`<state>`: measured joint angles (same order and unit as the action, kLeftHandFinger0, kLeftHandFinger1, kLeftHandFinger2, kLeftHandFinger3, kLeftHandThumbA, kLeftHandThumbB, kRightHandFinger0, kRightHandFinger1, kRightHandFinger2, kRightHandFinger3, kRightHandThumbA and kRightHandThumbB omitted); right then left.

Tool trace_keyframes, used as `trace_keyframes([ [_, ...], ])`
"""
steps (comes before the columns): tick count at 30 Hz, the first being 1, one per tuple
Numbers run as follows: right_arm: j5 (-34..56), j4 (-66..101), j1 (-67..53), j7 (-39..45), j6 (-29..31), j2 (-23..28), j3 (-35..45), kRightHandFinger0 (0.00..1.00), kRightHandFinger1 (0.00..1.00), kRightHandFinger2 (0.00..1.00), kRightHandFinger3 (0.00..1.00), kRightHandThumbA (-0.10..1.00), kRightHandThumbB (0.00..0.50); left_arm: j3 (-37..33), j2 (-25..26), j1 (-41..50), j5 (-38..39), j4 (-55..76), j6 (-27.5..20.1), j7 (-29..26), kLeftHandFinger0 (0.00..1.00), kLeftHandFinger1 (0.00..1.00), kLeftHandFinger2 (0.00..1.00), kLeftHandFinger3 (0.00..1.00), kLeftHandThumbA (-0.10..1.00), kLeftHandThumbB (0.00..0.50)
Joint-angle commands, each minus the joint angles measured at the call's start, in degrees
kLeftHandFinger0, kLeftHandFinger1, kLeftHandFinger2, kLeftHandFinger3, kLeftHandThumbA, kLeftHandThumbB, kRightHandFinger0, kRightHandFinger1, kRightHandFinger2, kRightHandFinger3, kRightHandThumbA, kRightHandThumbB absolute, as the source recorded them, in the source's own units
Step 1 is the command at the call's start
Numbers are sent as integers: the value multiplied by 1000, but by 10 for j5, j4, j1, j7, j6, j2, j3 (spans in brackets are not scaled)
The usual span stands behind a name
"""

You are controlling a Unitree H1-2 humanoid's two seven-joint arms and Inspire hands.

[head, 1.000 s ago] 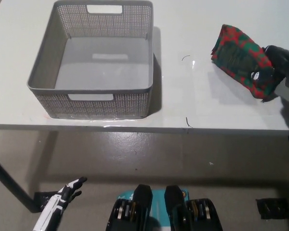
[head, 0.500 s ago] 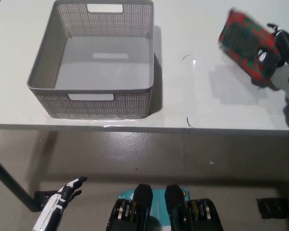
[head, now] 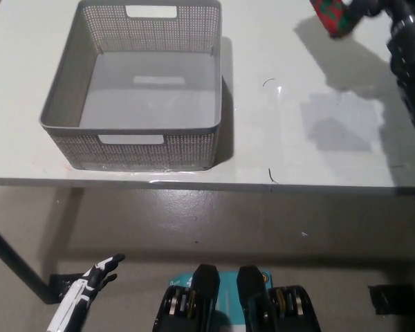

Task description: Use the right hand to pick up a bag of coffee beans on the right hand side and place it into a container on the left hand side

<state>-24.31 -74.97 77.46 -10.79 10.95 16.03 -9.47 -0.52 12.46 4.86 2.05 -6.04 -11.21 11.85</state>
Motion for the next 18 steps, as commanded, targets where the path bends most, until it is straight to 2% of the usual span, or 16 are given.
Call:
trace_keyframes([
  [1, 28, 38, 77, -31, 24, -2, 15, 0, 371, 783, 880, -100, 119, 0, 11, 0, 4, 19, -9, 8, 1000, 1000, 1000, 1000, 1000, 189],
  [4, 22, 40, 88, -39, 30, -14, 10, 0, 405, 796, 899, -100, 133, 0, 12, 2, 3, 20, -8, 8, 1000, 1000, 1000, 1000, 1000, 190],
  [11, 25, 47, 105, -34, 19, -51, 7, 0, 363, 771, 887, -100, 122, -4, 12, 3, 4, 17, -8, 12, 1000, 1000, 1000, 1000, 1000, 184],
  [14, 15, 42, 116, -40, 21, -75, -3, 0, 369, 780, 929, -100, 103, -6, 12, 1, 1, 13, -11, 12, 1000, 1000, 1000, 1000, 1000, 184],
  [18, 7, 32, 120, -55, 32, -100, -15, 0, 372, 769, 918, -100, 119, -9, 11, -4, 6, 7, -18, 18, 1000, 1000, 1000, 1000, 1000, 172],
])
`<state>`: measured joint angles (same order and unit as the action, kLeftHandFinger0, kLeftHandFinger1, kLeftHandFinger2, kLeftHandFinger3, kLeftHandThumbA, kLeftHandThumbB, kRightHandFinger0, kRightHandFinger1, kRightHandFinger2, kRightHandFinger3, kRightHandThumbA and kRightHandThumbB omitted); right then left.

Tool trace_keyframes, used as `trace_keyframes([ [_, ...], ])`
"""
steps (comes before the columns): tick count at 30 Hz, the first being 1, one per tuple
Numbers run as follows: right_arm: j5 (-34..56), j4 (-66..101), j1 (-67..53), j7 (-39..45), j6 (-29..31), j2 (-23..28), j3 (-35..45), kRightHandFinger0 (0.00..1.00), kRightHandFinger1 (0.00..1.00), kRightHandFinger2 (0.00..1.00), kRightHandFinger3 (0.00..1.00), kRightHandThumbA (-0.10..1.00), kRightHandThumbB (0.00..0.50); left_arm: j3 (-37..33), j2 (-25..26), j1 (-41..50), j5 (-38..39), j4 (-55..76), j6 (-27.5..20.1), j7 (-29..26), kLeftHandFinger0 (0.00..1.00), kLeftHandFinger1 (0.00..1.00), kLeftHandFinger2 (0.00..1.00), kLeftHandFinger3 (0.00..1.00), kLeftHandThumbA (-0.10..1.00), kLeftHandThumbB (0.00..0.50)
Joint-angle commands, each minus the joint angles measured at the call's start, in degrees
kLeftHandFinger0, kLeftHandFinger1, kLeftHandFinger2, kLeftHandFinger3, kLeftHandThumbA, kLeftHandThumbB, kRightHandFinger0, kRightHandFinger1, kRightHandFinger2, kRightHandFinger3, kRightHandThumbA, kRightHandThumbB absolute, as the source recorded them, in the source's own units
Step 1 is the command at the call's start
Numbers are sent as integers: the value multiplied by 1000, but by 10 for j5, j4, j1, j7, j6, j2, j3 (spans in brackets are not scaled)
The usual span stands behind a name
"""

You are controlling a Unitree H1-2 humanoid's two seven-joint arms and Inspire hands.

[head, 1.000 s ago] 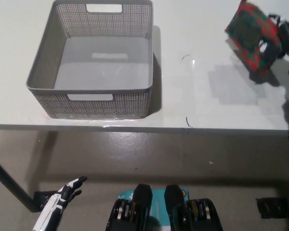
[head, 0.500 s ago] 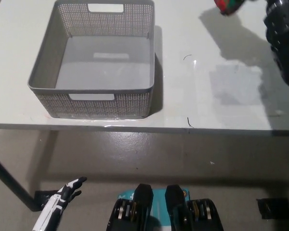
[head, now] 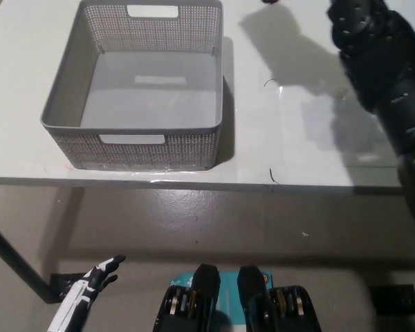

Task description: Use the right hand to pick up a bag of coffee beans on the right hand side and place it into a container on the left hand side

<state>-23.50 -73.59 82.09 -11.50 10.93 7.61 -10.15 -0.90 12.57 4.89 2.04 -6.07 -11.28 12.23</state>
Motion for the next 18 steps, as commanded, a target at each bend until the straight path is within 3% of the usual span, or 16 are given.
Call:
trace_keyframes([
  [1, -1, 18, 73, -49, 32, -22, -10, 0, 377, 774, 911, -100, 135, -6, 9, -6, 9, 7, -14, 16, 1000, 1000, 1000, 1000, 1000, 172],
  [5, 10, 2, 72, -45, 39, -49, -8, 0, 437, 815, 892, -100, 155, -8, 6, -10, 8, 5, -12, 19, 1000, 1000, 1000, 1000, 1000, 200],
  [8, 12, -6, 72, -52, 36, -65, -7, 0, 283, 721, 837, -100, 155, -10, 6, -16, 7, 4, -8, 22, 1000, 1000, 1000, 1000, 1000, 206],
  [10, 10, -9, 72, -57, 19, -79, -8, 0, 167, 660, 872, -100, 160, -10, 6, -18, 9, 5, -4, 23, 1000, 1000, 1000, 1000, 1000, 198],
  [12, 14, -8, 64, -51, 21, -95, -6, 0, 225, 757, 914, -100, 171, -11, 3, -10, 6, 8, -4, 21, 1000, 1000, 1000, 1000, 1000, 210],
  [15, -7, -10, 39, -71, 29, -109, -27, 0, 287, 782, 919, -100, 149, -14, -2, 1, 8, 11, -5, 22, 1000, 1000, 1000, 1000, 993, 202],
  [18, 6, -13, 25, -68, 40, -118, -26, 0, 328, 787, 882, -100, 142, -18, 1, -5, 3, 9, 2, 26, 1000, 1000, 1000, 1000, 1000, 234],
])
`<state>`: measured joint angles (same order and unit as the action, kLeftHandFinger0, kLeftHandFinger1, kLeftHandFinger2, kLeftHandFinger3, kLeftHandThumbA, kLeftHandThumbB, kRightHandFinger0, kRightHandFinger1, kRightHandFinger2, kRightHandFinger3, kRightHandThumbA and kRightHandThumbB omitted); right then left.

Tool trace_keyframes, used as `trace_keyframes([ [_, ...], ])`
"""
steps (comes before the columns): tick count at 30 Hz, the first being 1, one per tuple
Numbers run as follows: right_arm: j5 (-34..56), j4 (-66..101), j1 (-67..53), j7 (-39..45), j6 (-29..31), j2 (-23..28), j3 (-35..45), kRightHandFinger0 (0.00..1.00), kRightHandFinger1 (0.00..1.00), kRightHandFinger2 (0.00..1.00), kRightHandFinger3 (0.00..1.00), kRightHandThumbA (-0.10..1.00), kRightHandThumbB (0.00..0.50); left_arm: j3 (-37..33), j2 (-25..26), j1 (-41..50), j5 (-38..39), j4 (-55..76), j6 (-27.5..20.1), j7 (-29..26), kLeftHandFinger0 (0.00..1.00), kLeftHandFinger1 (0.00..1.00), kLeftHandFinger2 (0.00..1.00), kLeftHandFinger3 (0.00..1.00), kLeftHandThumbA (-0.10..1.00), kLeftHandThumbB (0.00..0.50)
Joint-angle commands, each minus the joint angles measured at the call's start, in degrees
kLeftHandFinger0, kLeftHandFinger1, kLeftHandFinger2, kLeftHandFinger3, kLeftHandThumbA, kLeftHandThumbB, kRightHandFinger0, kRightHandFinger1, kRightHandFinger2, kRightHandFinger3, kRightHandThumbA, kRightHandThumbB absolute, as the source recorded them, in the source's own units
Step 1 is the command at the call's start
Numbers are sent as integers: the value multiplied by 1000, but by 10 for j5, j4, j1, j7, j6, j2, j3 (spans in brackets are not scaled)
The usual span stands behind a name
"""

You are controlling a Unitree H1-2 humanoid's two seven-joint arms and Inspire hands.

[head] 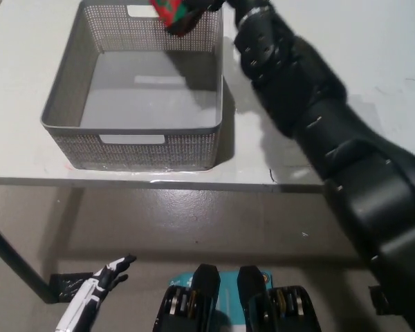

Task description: Use the right hand to pick up a bag of coffee beans on the right hand side and place it into a container on the left hand side

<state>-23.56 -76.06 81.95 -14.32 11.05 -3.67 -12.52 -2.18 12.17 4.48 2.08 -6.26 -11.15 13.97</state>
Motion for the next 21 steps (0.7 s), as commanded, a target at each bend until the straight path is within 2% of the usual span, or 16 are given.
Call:
trace_keyframes([
  [1, 9, 10, 22, -42, 43, -7, -2, 0, 340, 787, 883, -100, 149, -6, 7, -2, 2, 9, -2, 9, 1000, 1000, 1000, 1000, 1000, 234],
  [4, -5, 8, 9, -52, 30, -7, -14, 6, 397, 804, 910, -100, 150, -8, 9, -2, -2, 10, 0, 8, 1000, 1000, 1000, 1000, 1000, 258],
  [5, -14, 9, 5, -61, 19, -8, -22, 50, 418, 792, 889, -100, 180, -9, 10, -1, -3, 14, 3, 7, 1000, 1000, 1000, 1000, 1000, 265],
  [6, -19, 11, 5, -57, -7, -7, -29, 253, 570, 841, 955, 124, 219, -10, 12, -1, -4, 17, 3, 7, 1000, 1000, 1000, 1000, 1000, 262],
  [7, -16, 12, 5, -27, -33, -3, -32, 650, 984, 1000, 1000, 471, 336, -10, 12, -1, -3, 17, 1, 8, 1000, 1000, 1000, 1000, 1000, 257],
  [8, -6, 14, 3, 5, -36, 1, -30, 1000, 1000, 1000, 1000, 610, 367, -11, 12, -1, -3, 16, -1, 8, 1000, 1000, 1000, 1000, 1000, 251],
  [9, 6, 18, -2, 51, -31, 9, -28, 1000, 1000, 1000, 1000, 699, 387, -11, 11, 0, -4, 17, -2, 6, 990, 1000, 1000, 1000, 1000, 252],
  [10, 6, 21, -3, 67, -33, 13, -30, 1000, 1000, 1000, 1000, 821, 425, -11, 11, 0, -3, 17, -1, 5, 983, 1000, 1000, 1000, 1000, 253],
  [11, 2, 25, -5, 89, -40, 21, -37, 1000, 1000, 1000, 1000, 898, 448, -11, 10, -1, -2, 16, 0, 5, 982, 1000, 1000, 1000, 1000, 253],
  [13, 3, 30, -5, 98, -43, 29, -37, 1000, 1000, 1000, 1000, 922, 445, -10, 13, -9, 0, 13, 2, 8, 981, 1000, 1000, 1000, 1000, 255],
  [15, 3, 36, -10, 106, -47, 39, -39, 1000, 1000, 1000, 1000, 933, 414, -12, 13, -11, 1, 11, 2, 11, 977, 1000, 1000, 1000, 1000, 246],
  [21, 5, 44, -16, 114, -50, 59, -37, 1000, 1000, 1000, 1000, 985, 377, -10, 12, -12, 2, 17, 15, 11, 966, 1000, 1000, 1000, 1000, 262],
])
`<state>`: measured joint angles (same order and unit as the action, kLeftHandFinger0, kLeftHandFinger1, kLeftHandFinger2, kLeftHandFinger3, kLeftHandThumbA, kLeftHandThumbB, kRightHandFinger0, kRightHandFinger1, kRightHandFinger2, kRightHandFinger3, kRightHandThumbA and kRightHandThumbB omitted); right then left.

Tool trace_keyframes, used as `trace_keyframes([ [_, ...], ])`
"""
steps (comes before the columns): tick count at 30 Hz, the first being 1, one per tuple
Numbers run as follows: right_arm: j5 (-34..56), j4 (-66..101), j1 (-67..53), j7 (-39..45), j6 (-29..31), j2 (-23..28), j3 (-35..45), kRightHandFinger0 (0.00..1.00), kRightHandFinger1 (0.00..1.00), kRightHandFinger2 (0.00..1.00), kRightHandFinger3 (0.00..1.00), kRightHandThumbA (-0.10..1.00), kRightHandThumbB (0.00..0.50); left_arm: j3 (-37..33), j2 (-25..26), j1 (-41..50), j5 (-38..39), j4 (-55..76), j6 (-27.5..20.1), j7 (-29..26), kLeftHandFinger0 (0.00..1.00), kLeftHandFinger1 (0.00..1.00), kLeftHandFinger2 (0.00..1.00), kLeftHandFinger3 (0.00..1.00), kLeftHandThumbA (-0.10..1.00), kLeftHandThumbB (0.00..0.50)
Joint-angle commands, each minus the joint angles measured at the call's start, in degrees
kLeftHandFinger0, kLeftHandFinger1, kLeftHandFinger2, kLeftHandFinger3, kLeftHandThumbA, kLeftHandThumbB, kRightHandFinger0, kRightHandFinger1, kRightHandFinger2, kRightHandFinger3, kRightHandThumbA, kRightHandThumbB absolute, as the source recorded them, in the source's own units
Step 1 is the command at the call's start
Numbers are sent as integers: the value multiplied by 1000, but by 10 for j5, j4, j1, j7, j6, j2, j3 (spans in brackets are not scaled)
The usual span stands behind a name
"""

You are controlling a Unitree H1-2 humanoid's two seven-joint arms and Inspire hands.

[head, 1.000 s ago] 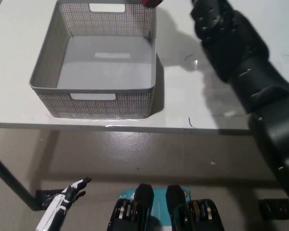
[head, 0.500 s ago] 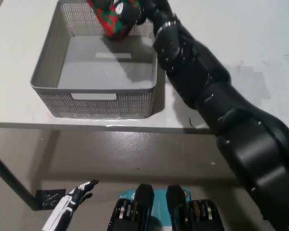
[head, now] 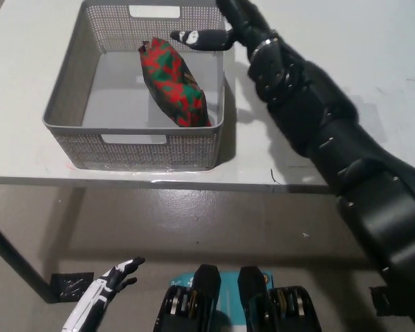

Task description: Use the right hand to pick up a bag of coffee beans on the right hand side and place it into a container on the left hand side

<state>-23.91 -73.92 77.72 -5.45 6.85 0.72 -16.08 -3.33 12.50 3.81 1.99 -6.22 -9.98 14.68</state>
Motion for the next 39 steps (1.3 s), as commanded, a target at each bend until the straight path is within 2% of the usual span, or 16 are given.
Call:
trace_keyframes([
  [1, 9, 24, 27, 26, -7, 19, 0, 1000, 1000, 1000, 1000, 987, 376, 0, 9, -8, 2, 16, 2, 5, 967, 1000, 1000, 1000, 1000, 256],
  [2, 11, 30, 25, 29, -8, 24, 2, 1000, 1000, 1000, 1000, 1000, 397, 0, 9, -9, 2, 15, -2, 6, 966, 1000, 1000, 1000, 1000, 245],
  [4, 13, 40, 25, 38, -10, 35, 3, 1000, 1000, 1000, 1000, 1000, 474, 0, 9, -11, 4, 12, -4, 7, 966, 1000, 1000, 1000, 1000, 240],
  [5, 15, 45, 24, 41, -10, 39, 5, 1000, 1000, 1000, 1000, 1000, 466, -1, 8, -13, 3, 11, -4, 7, 965, 1000, 1000, 1000, 1000, 241],
  [9, 19, 124, 9, 63, -33, 74, 13, 1000, 1000, 1000, 1000, 1000, 369, -1, 8, -13, 2, 14, 5, 8, 968, 1000, 1000, 1000, 1000, 275],
  [10, 20, 147, 4, 69, -41, 82, 16, 1000, 1000, 1000, 1000, 1000, 367, 0, 8, -12, 3, 17, 10, 7, 969, 1000, 1000, 1000, 1000, 278],
  [14, 44, 281, -22, 97, -58, 137, 54, 1000, 1000, 1000, 1000, 1000, 410, 0, 10, -21, 0, 15, 11, 6, 946, 987, 1000, 1000, 1000, 245],
  [16, 55, 333, -35, 112, -63, 154, 67, 1000, 1000, 1000, 1000, 1000, 399, 2, 11, -21, -3, 16, 8, 3, 938, 980, 1000, 1000, 1000, 238],
  [17, 60, 419, -69, 126, -71, 176, 78, 1000, 1000, 1000, 1000, 1000, 420, 2, 10, -16, -4, 18, 8, 3, 945, 986, 1000, 1000, 1000, 239],
  [20, 92, 571, -143, 150, -98, 196, 102, 1000, 1000, 1000, 1000, 1000, 408, 3, 9, -10, -5, 20, 5, 0, 947, 993, 1000, 1000, 1000, 225],
  [23, 128, 732, -245, 140, -97, 198, 132, 1000, 1000, 1000, 1000, 1000, 353, 5, 11, -10, -3, 23, 5, 1, 950, 1000, 1000, 1000, 1000, 230],
  [30, 151, 918, -471, 65, 1, 150, 154, 1000, 1000, 1000, 1000, 1000, 355, 7, 10, -4, 3, 25, 8, 1, 944, 994, 1000, 1000, 1000, 238],
  [33, 170, 966, -579, 64, 37, 134, 131, 1000, 1000, 1000, 1000, 1000, 324, 10, 11, -7, 5, 23, 8, 0, 953, 1000, 1000, 1000, 1000, 241],
  [37, 230, 966, -655, 100, 45, 128, 96, 1000, 1000, 1000, 1000, 1000, 391, 10, 7, -10, 5, 14, 3, -2, 965, 1000, 1000, 1000, 992, 238],
  [39, 233, 959, -686, 102, 61, 121, 86, 1000, 1000, 1000, 1000, 1000, 405, 10, 6, -9, 4, 11, -4, -2, 974, 1000, 1000, 1000, 993, 229],
])
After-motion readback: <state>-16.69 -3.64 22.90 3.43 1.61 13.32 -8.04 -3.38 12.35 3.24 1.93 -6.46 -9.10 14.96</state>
